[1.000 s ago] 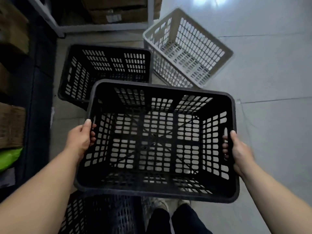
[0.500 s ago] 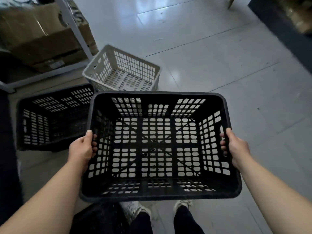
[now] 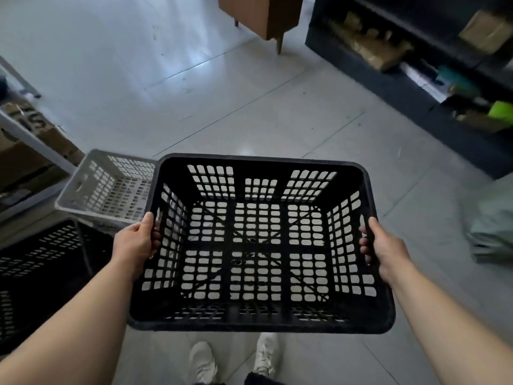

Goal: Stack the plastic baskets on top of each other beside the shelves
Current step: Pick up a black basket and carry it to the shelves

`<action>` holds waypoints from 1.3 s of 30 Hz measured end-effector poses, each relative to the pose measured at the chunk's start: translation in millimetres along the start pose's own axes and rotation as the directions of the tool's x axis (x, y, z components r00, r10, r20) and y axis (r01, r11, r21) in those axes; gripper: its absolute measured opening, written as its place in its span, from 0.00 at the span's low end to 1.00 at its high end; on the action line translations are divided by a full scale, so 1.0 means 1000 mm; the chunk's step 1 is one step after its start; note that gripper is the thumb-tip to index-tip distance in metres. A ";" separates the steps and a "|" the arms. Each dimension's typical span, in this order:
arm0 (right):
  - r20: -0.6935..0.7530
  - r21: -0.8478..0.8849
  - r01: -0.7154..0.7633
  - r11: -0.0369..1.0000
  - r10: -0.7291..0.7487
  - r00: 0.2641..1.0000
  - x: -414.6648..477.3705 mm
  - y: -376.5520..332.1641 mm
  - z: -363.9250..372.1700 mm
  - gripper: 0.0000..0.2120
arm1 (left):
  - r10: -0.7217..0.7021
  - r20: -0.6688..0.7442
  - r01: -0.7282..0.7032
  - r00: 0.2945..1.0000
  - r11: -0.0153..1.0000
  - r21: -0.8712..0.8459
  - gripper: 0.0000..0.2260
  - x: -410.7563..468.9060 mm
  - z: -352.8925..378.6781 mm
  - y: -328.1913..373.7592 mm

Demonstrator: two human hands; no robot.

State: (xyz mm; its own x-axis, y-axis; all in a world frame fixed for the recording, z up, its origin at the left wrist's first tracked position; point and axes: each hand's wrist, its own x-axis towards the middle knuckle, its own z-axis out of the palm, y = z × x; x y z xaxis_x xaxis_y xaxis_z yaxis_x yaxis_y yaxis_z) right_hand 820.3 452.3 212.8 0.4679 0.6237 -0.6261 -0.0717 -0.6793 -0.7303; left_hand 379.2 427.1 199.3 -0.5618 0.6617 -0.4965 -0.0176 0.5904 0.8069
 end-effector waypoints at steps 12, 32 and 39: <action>-0.164 0.134 0.008 0.991 0.014 0.986 0.089 -0.109 -0.044 0.15 | 0.088 0.163 -0.101 0.983 0.992 0.070 0.16 0.061 0.163 0.154; -0.312 0.271 -0.007 0.963 0.094 0.946 0.321 -0.363 -0.004 0.13 | 0.151 0.322 -0.213 0.935 0.962 0.168 0.15 0.255 0.440 0.430; -0.300 0.254 -0.017 0.967 0.096 0.949 0.440 -0.458 0.003 0.13 | 0.149 0.289 -0.211 0.946 0.957 0.197 0.16 0.313 0.548 0.505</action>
State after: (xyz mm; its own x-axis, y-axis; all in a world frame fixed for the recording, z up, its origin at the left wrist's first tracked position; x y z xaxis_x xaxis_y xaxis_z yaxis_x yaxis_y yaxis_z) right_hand 1055.8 1038.8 270.7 0.7015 0.4111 -0.5822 -0.3012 -0.5693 -0.7650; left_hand 647.5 1185.3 275.6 -0.2947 0.8474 -0.4416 0.2651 0.5165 0.8143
